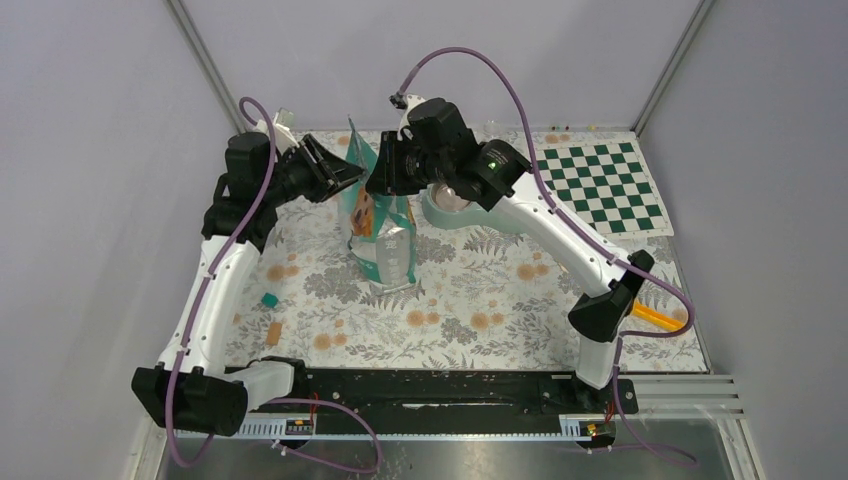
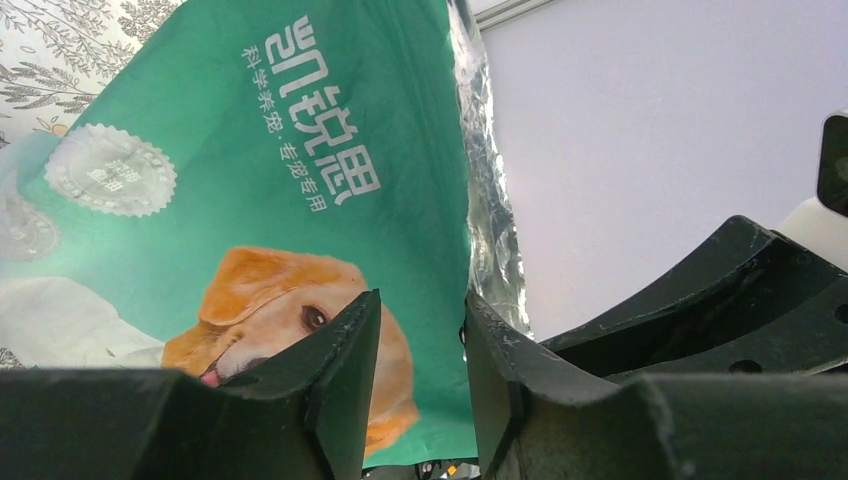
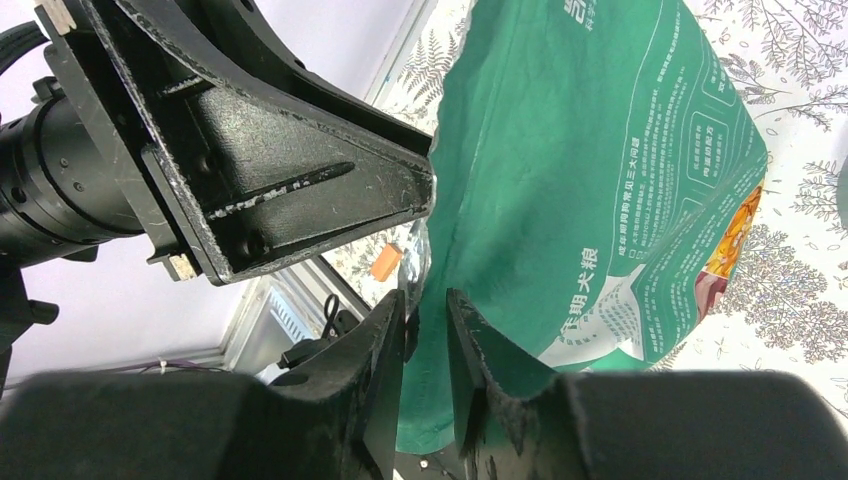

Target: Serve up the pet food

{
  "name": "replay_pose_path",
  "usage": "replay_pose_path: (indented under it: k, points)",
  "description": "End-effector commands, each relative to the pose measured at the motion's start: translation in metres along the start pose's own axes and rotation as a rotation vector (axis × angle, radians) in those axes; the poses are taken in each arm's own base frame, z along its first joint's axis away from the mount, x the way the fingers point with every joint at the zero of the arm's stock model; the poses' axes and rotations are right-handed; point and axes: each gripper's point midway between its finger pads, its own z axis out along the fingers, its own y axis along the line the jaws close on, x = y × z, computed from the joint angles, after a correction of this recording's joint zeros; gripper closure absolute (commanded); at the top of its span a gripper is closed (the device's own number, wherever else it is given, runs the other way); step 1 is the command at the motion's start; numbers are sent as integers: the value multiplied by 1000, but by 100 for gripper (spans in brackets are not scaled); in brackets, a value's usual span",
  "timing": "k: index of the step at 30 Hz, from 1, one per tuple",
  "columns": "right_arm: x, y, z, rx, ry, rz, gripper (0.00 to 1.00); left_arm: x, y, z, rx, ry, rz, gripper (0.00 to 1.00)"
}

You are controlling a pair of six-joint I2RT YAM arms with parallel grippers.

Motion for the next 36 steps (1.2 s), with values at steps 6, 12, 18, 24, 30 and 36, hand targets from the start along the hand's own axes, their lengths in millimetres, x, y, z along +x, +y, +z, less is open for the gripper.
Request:
replay_pose_path:
  k: [6,12,18,24,30,36]
  points:
    - [-9,4,0,16,-22,-34,76,-7,-28,7,152,3,-31,60]
    - [-18,7,-4,22,-45,-40,93,-8,-30,8,170,3,-33,88]
    - [-26,0,-11,76,-68,-54,59,-11,-36,2,182,-17,-17,100]
    - [-25,-2,-3,82,-60,-57,52,-15,-51,-5,223,-36,-25,100]
    - [-24,-3,1,90,-49,-53,54,-16,-55,-9,233,-42,-31,100]
    - [-28,0,-4,79,-61,-32,58,-15,-53,-9,220,-40,-14,100]
